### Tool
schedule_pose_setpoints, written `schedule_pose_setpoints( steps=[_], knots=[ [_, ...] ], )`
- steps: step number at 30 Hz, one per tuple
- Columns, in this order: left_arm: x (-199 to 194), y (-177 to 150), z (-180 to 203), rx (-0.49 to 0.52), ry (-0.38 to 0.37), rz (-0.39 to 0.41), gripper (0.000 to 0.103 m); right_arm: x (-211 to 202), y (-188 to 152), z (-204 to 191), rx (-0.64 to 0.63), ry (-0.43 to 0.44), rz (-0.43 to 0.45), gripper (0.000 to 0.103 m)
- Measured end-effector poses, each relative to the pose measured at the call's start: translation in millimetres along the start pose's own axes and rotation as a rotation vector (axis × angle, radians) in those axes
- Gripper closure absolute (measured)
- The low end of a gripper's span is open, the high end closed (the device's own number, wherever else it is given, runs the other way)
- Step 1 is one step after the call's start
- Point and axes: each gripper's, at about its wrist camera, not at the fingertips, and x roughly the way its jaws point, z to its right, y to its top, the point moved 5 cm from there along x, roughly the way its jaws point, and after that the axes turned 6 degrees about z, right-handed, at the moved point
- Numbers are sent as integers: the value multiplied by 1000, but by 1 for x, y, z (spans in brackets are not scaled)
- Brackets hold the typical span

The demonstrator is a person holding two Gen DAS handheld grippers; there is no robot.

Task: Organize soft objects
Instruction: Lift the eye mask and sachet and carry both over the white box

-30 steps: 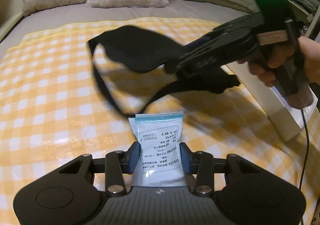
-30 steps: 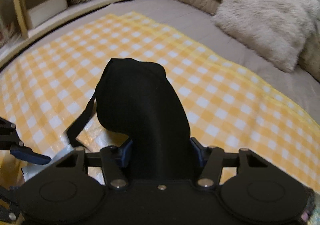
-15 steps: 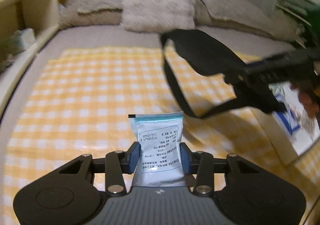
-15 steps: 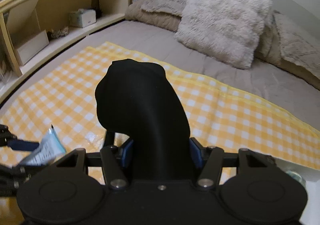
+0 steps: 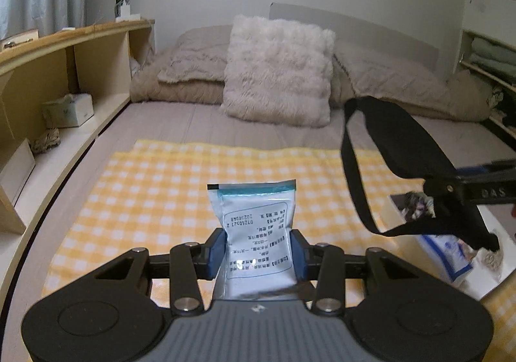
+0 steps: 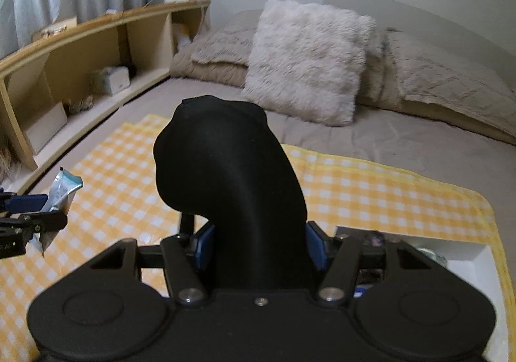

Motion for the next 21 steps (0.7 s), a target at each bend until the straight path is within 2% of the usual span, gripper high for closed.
schedule_pose_setpoints(
  steps=[9, 21],
  knots=[
    [-2, 16, 53, -23, -83, 59, 59, -52, -2, 55, 84, -59, 75, 40],
    [26, 17, 152, 68, -269, 57, 59, -87, -26, 161, 191, -252, 102, 39]
  ],
)
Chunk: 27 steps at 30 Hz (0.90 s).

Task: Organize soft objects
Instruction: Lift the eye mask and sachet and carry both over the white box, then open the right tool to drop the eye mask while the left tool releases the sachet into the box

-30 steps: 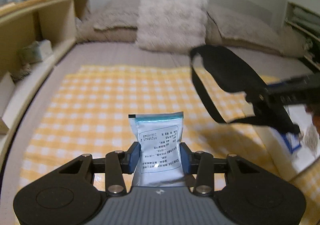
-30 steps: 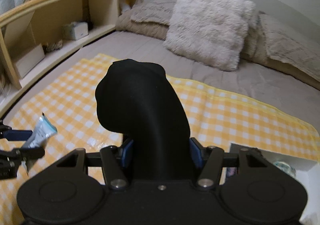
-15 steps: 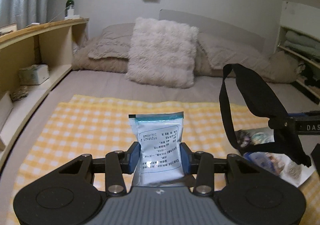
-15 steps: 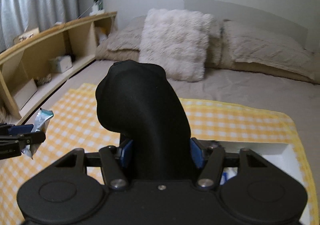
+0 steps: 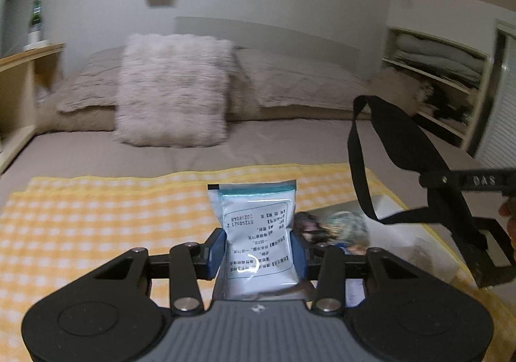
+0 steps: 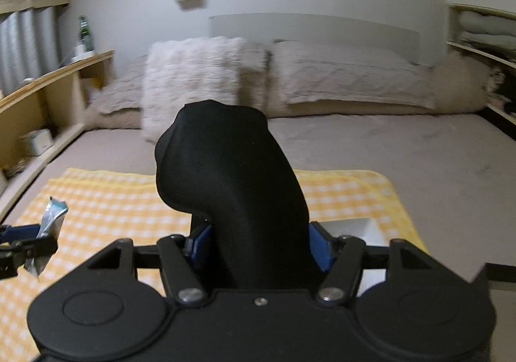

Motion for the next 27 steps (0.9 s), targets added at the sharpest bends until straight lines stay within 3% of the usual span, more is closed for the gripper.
schedule_pose_setpoints(
  steps=[9, 15, 24, 27],
  knots=[
    [43, -10, 78, 135, -185, -30, 58, 8, -11, 75, 143, -154, -18, 38],
    [67, -26, 125, 243, -282, -68, 58, 25, -30, 108, 336, -241, -95, 38],
    [92, -48, 145, 326, -359, -131, 58, 82, -69, 122, 665, -319, -264, 36],
    [96, -54, 146, 345, -390, -153, 58, 99, -78, 121, 749, -328, -253, 24]
  ],
)
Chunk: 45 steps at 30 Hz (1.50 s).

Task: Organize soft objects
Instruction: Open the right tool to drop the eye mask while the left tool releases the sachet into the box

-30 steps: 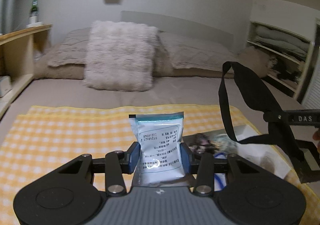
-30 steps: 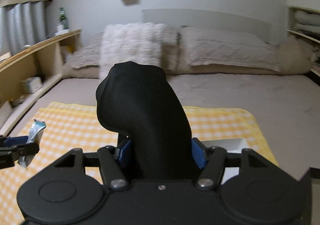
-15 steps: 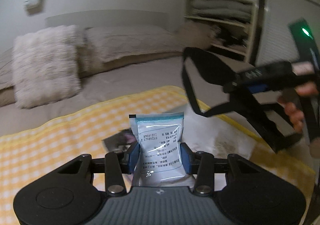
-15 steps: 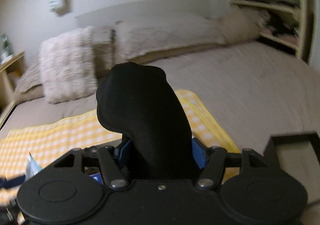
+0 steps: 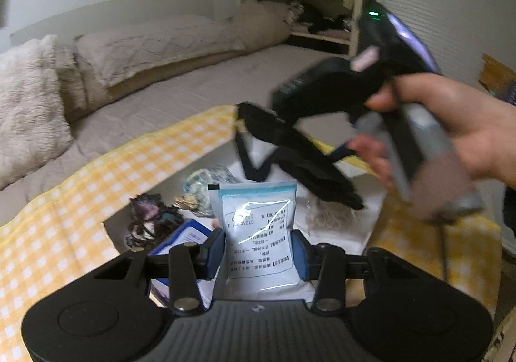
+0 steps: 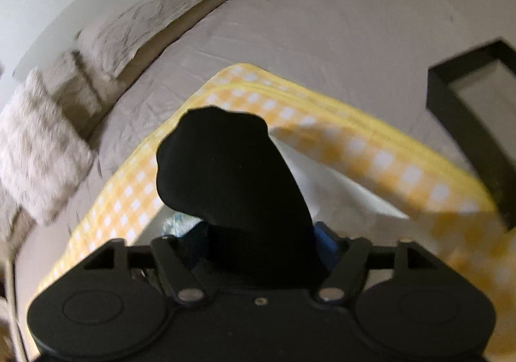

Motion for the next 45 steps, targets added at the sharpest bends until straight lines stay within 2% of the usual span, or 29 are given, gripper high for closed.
schedule_pose_setpoints(
  steps=[4, 8, 11, 12, 13, 14, 16, 20, 24, 28, 35, 40, 45],
  knots=[
    [9, -8, 4, 34, -54, -31, 58, 13, -3, -7, -7, 32, -46, 19],
    [24, -15, 13, 68, -129, -61, 57, 11, 3, -3, -59, 4, -48, 19],
    [33, -20, 26, 146, -201, -62, 53, 6, 7, 4, -103, 10, -53, 19],
    [36, -22, 30, 176, -225, -53, 46, 4, 8, 6, -115, 12, -53, 19],
    [39, -24, 34, 212, -245, -45, 33, 2, 9, 7, -130, 17, -52, 19],
    [42, -27, 37, 239, -247, -47, 28, 0, 9, 8, -151, 25, -51, 19],
    [48, -32, 37, 269, -219, -56, 24, -4, 10, 8, -196, 37, -47, 19],
    [52, -38, 30, 250, -194, -96, 20, -11, 4, 3, -327, 38, -51, 19],
    [44, -37, 26, 226, -194, -99, 15, -18, -6, -1, -441, 57, -76, 20],
    [35, -32, 27, 198, -189, -88, 12, -29, -12, -1, -490, 67, -84, 19],
    [7, -17, 29, 126, -162, -40, 8, -58, -19, -1, -561, 96, -62, 19],
    [-17, -2, 22, 40, -100, 13, 3, -89, -22, -6, -592, 156, -18, 19],
    [-51, 13, 14, -38, -18, 74, 0, -128, -23, -14, -619, 220, 61, 19]
  ],
)
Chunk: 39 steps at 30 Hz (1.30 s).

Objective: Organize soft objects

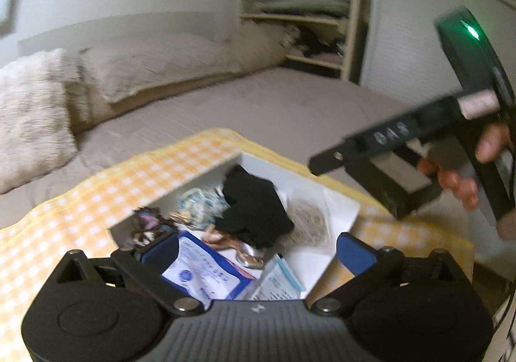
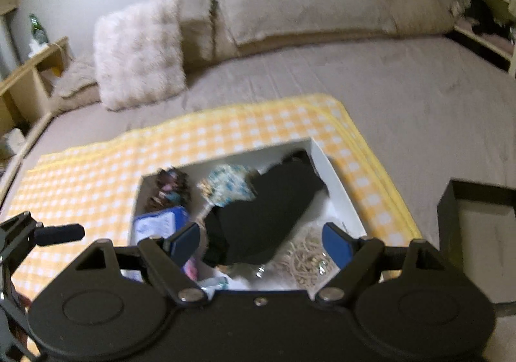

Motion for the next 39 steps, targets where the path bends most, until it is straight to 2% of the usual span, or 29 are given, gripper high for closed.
schedule_pose_setpoints(
  steps=[6, 11, 18, 21, 28, 34, 39],
  knots=[
    [-47, 14, -8, -98, 121, 64, 0, -41, 1, -15, -33, 33, 99, 19],
    [-83, 12, -14, -176, 282, 98, 0, -73, -7, -17, -30, 10, 161, 16],
    [-126, 4, -9, -236, 453, 161, 0, -108, -26, -25, -50, -3, 238, 6],
    [-138, -1, 0, -238, 466, 179, 0, -116, -37, -27, -41, 12, 245, 4],
    [-157, -22, 22, -215, 533, 149, 0, -137, -54, -34, -60, 7, 304, 0],
    [-174, -42, 27, -283, 547, 149, 0, -149, -73, -41, -100, -4, 316, 0],
    [-186, -52, 30, -295, 581, 165, 0, -158, -90, -48, -122, -13, 322, 0]
  ],
)
